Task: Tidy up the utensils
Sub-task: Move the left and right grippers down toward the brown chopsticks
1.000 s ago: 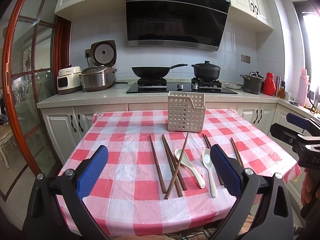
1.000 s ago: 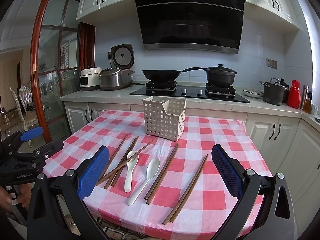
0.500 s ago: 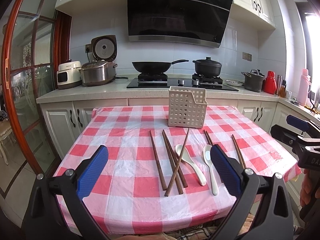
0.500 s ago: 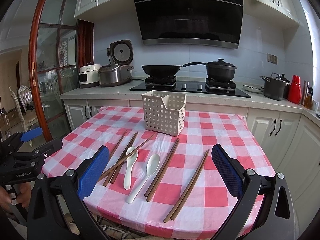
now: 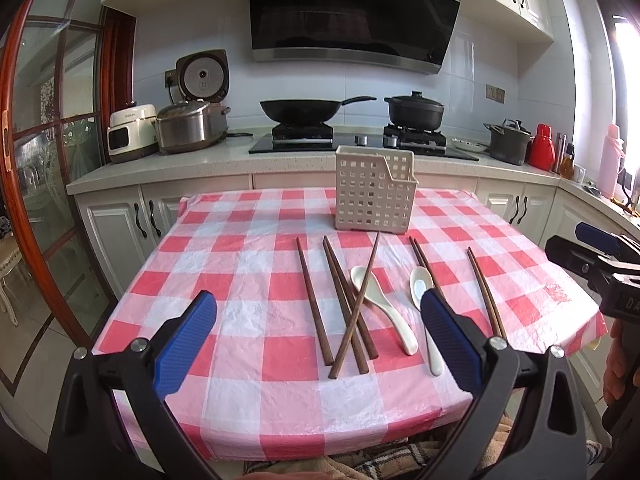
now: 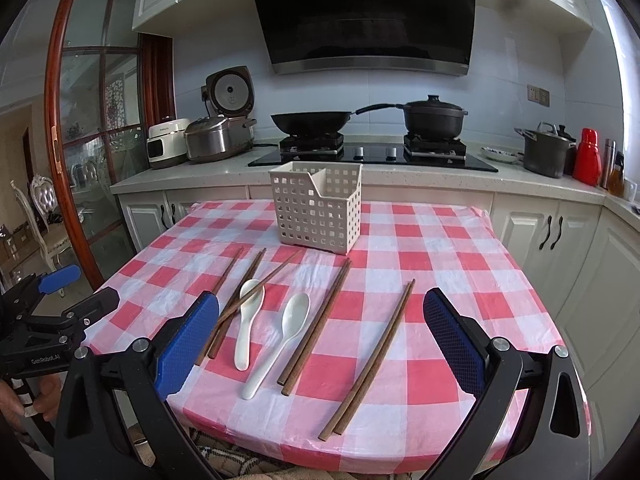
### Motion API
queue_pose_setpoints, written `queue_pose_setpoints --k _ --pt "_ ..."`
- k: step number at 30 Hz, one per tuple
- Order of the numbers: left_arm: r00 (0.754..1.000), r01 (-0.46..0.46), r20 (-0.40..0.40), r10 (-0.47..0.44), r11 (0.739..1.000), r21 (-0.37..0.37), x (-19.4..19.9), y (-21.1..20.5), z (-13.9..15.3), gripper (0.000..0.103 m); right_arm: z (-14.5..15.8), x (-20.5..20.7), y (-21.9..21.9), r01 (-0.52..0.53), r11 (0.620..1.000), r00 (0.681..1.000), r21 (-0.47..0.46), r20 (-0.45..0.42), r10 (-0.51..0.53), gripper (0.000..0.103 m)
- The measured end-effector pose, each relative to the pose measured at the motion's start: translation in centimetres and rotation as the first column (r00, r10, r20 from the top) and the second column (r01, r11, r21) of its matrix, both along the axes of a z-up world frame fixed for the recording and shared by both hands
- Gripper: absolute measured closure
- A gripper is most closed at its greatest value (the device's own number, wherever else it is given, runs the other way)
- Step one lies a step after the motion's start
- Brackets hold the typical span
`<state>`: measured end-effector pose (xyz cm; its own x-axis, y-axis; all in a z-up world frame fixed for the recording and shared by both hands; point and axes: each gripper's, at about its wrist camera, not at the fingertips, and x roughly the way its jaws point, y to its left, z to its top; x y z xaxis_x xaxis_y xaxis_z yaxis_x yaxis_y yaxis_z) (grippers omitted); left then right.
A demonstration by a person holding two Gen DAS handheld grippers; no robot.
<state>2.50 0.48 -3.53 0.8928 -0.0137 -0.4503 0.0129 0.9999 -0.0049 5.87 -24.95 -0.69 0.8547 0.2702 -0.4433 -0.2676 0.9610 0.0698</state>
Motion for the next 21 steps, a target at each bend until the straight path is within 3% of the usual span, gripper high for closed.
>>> queue_pose_setpoints --k 7,13,19,21 --pt "1.000 0.007 -0.023 -0.007 1.000 -0.007 0.7 0.1 -0.5 0.005 -1.4 1.3 -0.5 0.015 1.000 0.998 0.006 -0.063 -0.015 0.007" --pt "0.998 0.002 -0.067 -0.004 1.000 -0.025 1.7 0.4 -1.3 0.005 -2.2 1.9 -0.6 0.033 0.999 0.997 -0.018 -0.066 -0.034 0.007" --pt "0.983 -0.042 -0.176 0.043 0.999 0.009 3.9 1.3 -2.9 0.005 -4.9 4.3 -2.2 0.098 0.995 0.982 -0.031 -0.160 -0.102 0.008" --pt "0.970 -0.075 -0.231 0.077 0.997 0.019 5.2 2.1 -3.9 0.005 -5.9 5.2 -2.7 0.122 0.992 0.972 -0.031 -0.199 -0.126 0.015"
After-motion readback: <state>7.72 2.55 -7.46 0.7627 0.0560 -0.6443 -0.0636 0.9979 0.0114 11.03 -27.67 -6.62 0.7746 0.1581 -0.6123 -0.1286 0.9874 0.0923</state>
